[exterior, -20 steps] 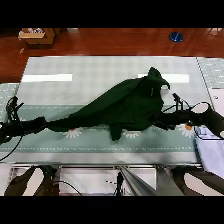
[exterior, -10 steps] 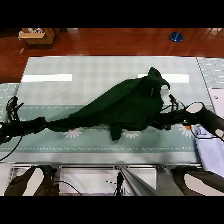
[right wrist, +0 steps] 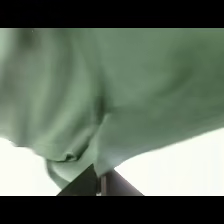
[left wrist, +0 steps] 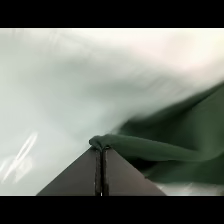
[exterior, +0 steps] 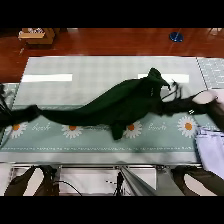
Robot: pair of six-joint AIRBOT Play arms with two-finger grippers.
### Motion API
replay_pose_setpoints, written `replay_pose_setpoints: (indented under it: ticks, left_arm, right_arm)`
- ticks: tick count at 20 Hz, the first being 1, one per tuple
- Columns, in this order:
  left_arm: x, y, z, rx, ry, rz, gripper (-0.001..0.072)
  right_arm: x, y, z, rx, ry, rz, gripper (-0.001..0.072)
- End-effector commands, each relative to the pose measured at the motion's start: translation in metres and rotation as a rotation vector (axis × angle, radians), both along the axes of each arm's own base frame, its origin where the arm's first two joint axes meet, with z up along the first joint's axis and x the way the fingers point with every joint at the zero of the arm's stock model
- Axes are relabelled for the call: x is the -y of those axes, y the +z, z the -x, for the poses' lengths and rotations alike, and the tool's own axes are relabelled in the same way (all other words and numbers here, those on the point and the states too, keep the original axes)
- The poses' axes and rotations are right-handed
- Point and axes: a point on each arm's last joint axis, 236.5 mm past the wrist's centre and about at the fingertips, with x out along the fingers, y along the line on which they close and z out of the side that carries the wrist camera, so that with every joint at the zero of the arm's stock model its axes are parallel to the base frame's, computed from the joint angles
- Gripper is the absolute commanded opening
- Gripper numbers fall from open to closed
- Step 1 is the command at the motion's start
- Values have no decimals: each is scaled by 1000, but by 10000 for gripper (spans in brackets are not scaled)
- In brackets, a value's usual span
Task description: Fold the shirts.
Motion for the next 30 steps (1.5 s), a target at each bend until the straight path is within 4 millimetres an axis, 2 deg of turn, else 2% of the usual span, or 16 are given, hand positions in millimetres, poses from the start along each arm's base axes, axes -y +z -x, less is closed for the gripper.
replay_pose_setpoints:
  ticks: [1,3,4,5,7,9,11,13,15,17,19,21,23,24,28,30]
  left_arm:
    - [19,121,-48,294,10,153,19]
    - [34,220,-62,538,-30,229,19]
    - [41,268,-61,650,-56,259,19]
    - [49,316,-56,755,-81,286,19]
    - [56,396,-37,939,-103,282,19]
    - [53,460,-14,1109,-68,211,19]
    - [44,512,12,1266,8,147,18]
    - [37,541,36,1367,72,58,18]
    - [42,553,57,1413,80,-32,18]
    - [37,541,62,1365,104,-173,17]
    - [18,498,48,1164,156,-259,17]
    - [6,436,42,896,166,-297,17]
    - [10,387,51,695,105,-328,17]
    - [13,380,60,662,93,-343,17]
    - [19,412,95,788,139,-427,17]
    - [10,425,113,814,188,-510,16]
  right_arm:
    - [18,140,-25,358,-23,-7,31]
    - [32,227,-26,575,-64,10,31]
    - [37,265,-22,667,-80,17,30]
    - [40,304,-16,761,-91,28,31]
    - [44,371,-1,919,-105,45,30]
    - [46,435,19,1085,-125,64,30]
    - [51,494,43,1247,-170,84,30]
    - [55,536,68,1353,-215,85,30]
    - [55,559,90,1408,-227,91,30]
    - [60,558,96,1386,-242,134,30]
    - [66,536,91,1293,-246,184,30]
    - [70,509,88,1196,-216,253,30]
    - [72,491,90,1133,-190,294,30]
    - [71,490,93,1132,-185,300,30]
    - [76,497,107,1168,-211,328,30]
    - [89,499,111,1171,-248,393,30]
